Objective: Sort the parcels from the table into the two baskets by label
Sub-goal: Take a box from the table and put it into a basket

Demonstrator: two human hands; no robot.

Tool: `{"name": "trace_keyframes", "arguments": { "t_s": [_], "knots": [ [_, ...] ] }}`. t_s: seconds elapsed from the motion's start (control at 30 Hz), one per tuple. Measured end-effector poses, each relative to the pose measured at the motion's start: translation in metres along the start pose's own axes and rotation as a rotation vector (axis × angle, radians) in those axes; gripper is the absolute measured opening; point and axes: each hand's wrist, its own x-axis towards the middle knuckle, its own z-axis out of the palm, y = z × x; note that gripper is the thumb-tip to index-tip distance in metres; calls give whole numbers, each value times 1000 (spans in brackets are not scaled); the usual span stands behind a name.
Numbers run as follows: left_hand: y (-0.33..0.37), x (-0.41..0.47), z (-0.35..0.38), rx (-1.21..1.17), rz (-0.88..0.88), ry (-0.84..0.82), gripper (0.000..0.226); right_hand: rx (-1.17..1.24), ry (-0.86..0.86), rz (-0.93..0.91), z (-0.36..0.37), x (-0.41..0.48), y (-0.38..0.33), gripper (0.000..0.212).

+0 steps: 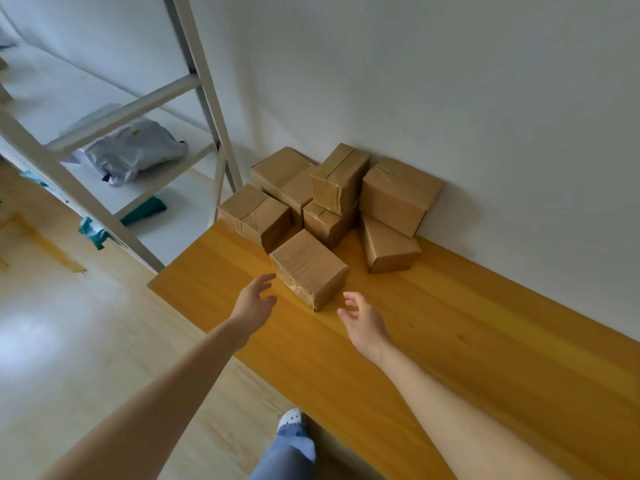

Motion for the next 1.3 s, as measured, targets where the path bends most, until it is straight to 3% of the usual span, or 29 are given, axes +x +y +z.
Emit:
{"name": "trace_keyframes", "arguments": {
  "t_s": [0.17,0.37,0.6,0.83,1.03,1.17,1.3],
  "knots": [
    [-3,46,-5,19,-62,-92,64,95,38,144,15,25,-9,52],
    [0,81,-12,34,-80,-170,88,252,-3,235,25,46,-11,91],
    [-4,116,-11,85,-37,-276,85,511,-14,407,46,66,-6,118],
    [-14,113,-7,49,43,-296,73,599,21,414,52,67,1,98],
    [-8,99,1,-168,-2,-303,32,636,85,371,37,52,-2,85],
    [7,80,10,-244,15,-341,25,649,137,307,13,27,-11,56],
    [28,53,25,-246,93,-387,26,685,242,309,-8,-3,-7,57]
  ]
}}
